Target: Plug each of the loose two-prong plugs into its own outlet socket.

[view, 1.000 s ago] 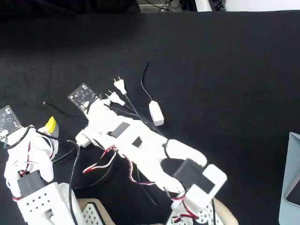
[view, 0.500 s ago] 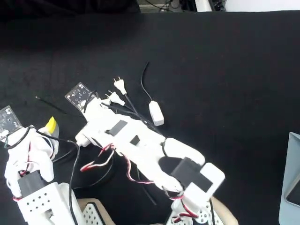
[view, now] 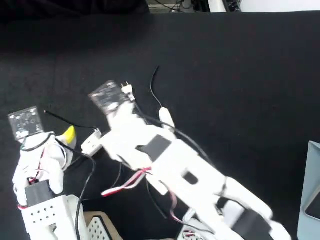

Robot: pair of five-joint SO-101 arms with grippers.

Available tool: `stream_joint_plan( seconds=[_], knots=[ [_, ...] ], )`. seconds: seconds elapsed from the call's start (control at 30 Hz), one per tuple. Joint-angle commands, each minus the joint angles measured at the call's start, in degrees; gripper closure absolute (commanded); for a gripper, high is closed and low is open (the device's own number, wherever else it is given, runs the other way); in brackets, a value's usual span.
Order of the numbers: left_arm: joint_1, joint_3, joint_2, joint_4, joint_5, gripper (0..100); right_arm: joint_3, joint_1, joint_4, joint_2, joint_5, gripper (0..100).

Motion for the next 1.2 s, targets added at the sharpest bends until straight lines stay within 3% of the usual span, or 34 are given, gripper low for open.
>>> stream_joint_plan(
  seconds=[0.0,0.27,0.5,0.83,1.17],
  knots=[
    [4.0,-1.8,-0.1,1.3,-1.9,70,2.2,7.5,9.6,-14.9,-4.0,80.1],
    [15.4,-6.4,1.1,10.4,-8.7,70,13.2,21.3,9.6,-31.2,-4.2,80.0],
    [17.3,-8.6,17.6,3.8,-12.7,70,24.2,27.9,2.5,-36.4,-3.9,80.0],
    [17.7,-23.8,51.7,-0.3,-18.8,70,29.1,28.6,-1.8,-37.0,-4.2,80.2],
    [17.6,-32.7,73.1,-3.2,-23.3,78,29.2,28.6,-1.7,-37.0,-4.2,80.2]
  ],
)
